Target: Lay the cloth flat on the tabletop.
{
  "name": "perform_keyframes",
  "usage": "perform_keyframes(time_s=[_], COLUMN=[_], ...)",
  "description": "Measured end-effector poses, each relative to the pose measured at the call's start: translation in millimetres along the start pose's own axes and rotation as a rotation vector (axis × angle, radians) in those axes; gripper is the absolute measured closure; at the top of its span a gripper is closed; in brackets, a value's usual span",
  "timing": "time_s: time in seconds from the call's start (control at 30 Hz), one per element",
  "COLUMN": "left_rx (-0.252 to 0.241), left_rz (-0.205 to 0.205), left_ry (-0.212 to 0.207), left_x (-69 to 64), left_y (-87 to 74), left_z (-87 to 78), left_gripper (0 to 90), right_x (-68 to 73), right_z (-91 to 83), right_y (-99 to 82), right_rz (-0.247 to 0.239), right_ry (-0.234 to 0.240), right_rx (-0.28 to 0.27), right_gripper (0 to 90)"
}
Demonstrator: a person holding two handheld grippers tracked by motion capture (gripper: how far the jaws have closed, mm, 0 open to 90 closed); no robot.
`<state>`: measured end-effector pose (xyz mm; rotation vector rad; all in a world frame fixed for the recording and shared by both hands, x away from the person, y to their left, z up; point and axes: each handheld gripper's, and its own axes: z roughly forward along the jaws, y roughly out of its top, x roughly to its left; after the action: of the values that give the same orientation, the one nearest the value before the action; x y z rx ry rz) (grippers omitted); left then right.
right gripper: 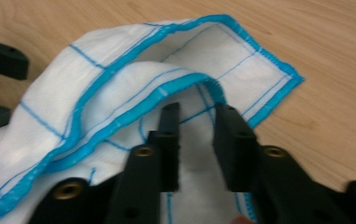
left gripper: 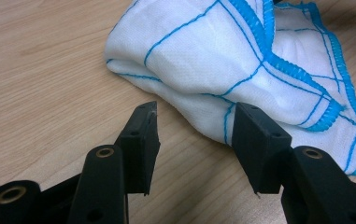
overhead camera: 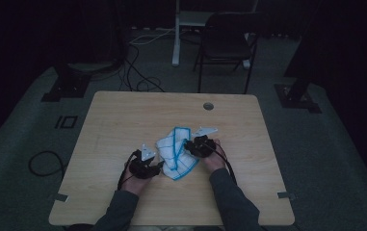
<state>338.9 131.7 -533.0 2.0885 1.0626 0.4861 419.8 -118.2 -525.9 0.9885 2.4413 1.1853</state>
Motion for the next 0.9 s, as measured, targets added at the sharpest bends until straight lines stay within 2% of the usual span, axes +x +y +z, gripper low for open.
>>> perform_keyframes(time_s=[0.07,0.13,0.23,0.43,0.53,0.7,0.73,0.8,0.9], left_rx=[0.0,0.002,0.004,0.005,0.004,0.006,0.007,0.009,0.01], left_rz=[-0.001,-0.003,-0.001,-0.001,-0.001,-0.001,0.0,0.002,-0.001], left_ry=[0.0,0.001,0.002,0.002,0.002,0.0,0.001,0.001,0.0], left_x=[-0.3,-0.7,-1.1,-1.6,-1.7,-1.8,-1.7,-1.7,-1.9], left_y=[-0.3,-0.7,-1.2,-1.2,-1.5,-1.9,-2.0,-2.2,-3.0], left_z=[0.3,0.8,1.3,1.7,1.9,2.1,2.1,2.0,3.2], left_gripper=[51.5,51.5,51.5,51.5,51.6,51.6,51.6,51.6,51.8], right_x=[1.9,2.5,3.4,0.9,0.3,1.0,0.3,-0.5,0.3], right_z=[-3.4,-5.4,-12.3,-20.9,-17.4,-0.2,3.0,6.5,4.8], right_y=[-0.6,-0.6,3.0,16.6,22.9,28.5,27.8,25.6,19.9], right_rz=[0.004,0.005,0.008,0.058,0.083,0.116,0.12,0.138,0.134], right_ry=[-0.008,-0.007,-0.036,-0.077,-0.062,-0.028,-0.021,0.006,0.05], right_rx=[0.0,-0.01,-0.036,-0.106,-0.108,-0.07,-0.057,-0.044,-0.038], right_gripper=[84.1,83.4,71.5,61.6,54.6,46.2,46.8,57.4,77.0])
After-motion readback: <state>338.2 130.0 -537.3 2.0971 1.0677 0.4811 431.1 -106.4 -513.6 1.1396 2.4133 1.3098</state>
